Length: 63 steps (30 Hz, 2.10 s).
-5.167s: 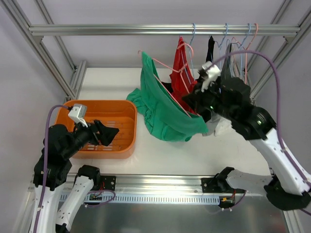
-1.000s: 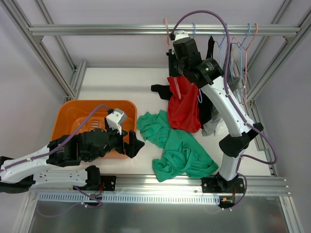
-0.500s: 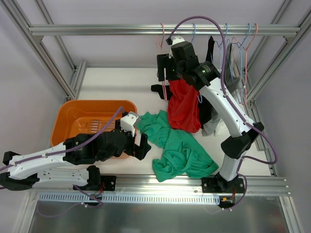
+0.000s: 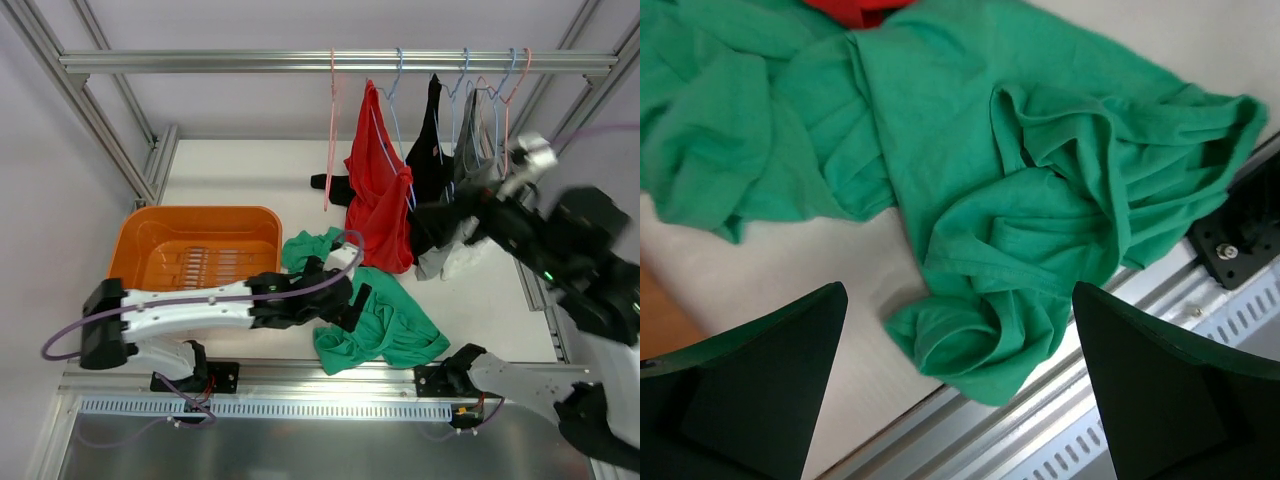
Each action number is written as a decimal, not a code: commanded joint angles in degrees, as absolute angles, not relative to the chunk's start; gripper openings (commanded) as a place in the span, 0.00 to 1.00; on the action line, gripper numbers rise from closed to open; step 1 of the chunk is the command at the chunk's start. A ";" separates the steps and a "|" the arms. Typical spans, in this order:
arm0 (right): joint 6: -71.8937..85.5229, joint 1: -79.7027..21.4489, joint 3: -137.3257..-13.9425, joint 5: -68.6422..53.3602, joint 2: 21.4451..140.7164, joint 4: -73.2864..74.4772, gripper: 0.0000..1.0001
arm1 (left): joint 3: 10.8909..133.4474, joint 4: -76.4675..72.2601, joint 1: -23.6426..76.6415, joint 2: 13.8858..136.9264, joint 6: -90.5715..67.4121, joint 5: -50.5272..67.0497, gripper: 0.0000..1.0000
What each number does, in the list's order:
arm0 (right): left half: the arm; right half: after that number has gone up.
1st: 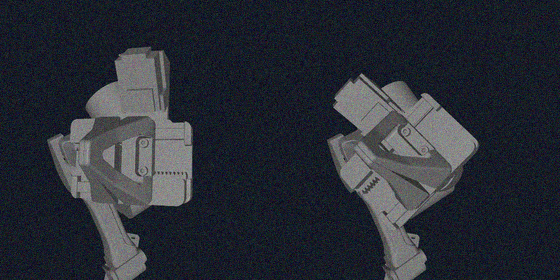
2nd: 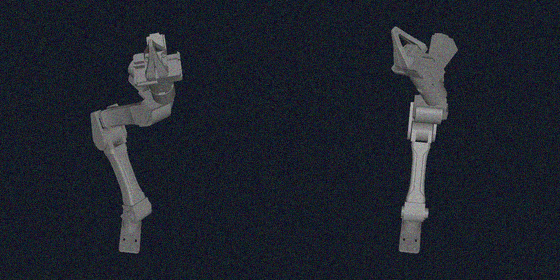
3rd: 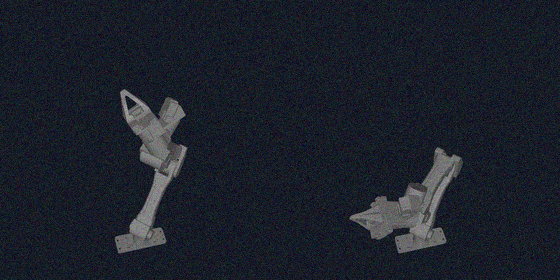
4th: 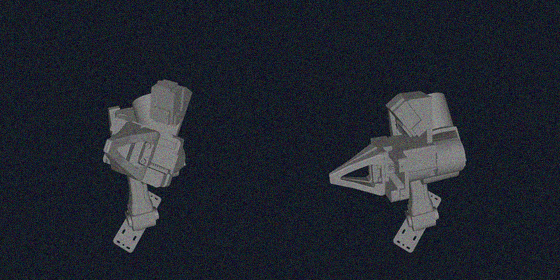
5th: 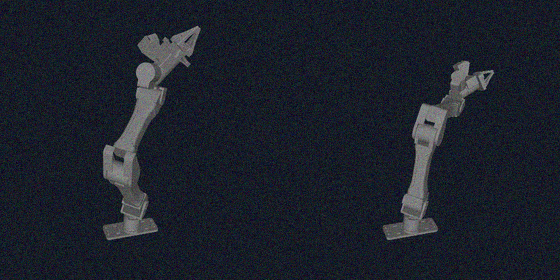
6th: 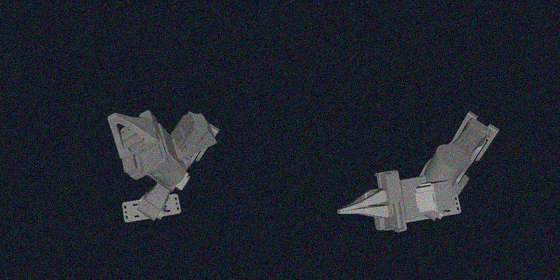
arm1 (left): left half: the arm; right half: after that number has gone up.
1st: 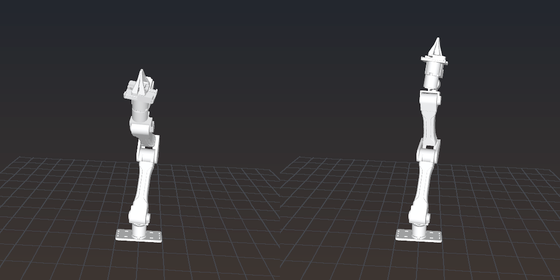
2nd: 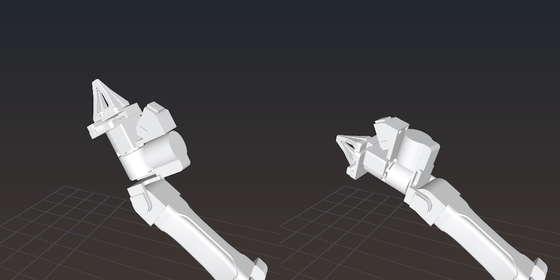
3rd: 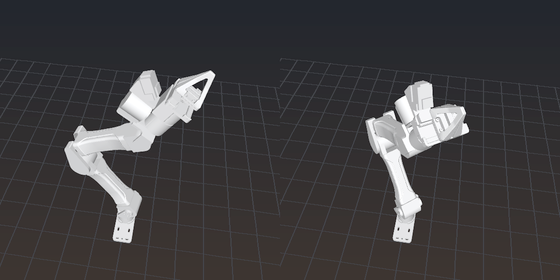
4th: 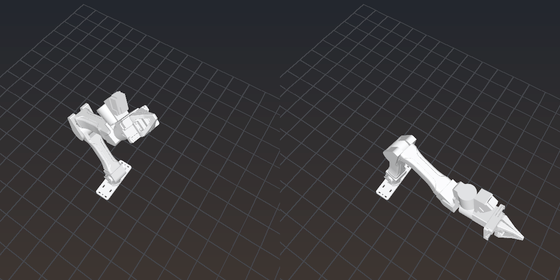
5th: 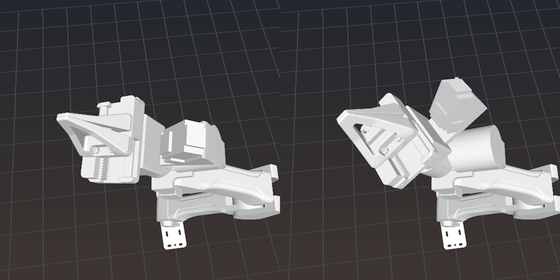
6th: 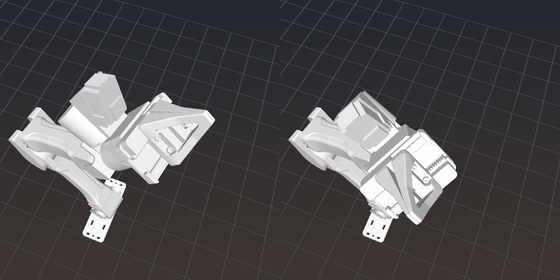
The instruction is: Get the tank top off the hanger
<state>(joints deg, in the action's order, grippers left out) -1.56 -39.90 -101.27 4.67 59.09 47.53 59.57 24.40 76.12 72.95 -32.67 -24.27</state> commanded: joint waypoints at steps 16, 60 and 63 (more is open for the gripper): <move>-0.70 -39.90 -76.20 -15.11 23.38 56.43 1.00 | 74.53 18.19 74.26 115.13 -44.11 -15.47 0.90; -0.18 -39.99 -80.34 -12.48 27.60 48.52 0.99 | 111.71 42.19 62.07 62.76 -5.54 -72.16 0.00; 1.48 -39.99 -79.81 -13.18 28.21 46.85 1.00 | 106.37 42.36 60.38 59.95 -7.29 -73.04 0.00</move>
<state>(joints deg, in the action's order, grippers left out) -0.64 -39.90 -79.44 -12.01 27.05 51.68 108.90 43.18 61.58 61.76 -9.61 -71.07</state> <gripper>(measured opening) 0.993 0.049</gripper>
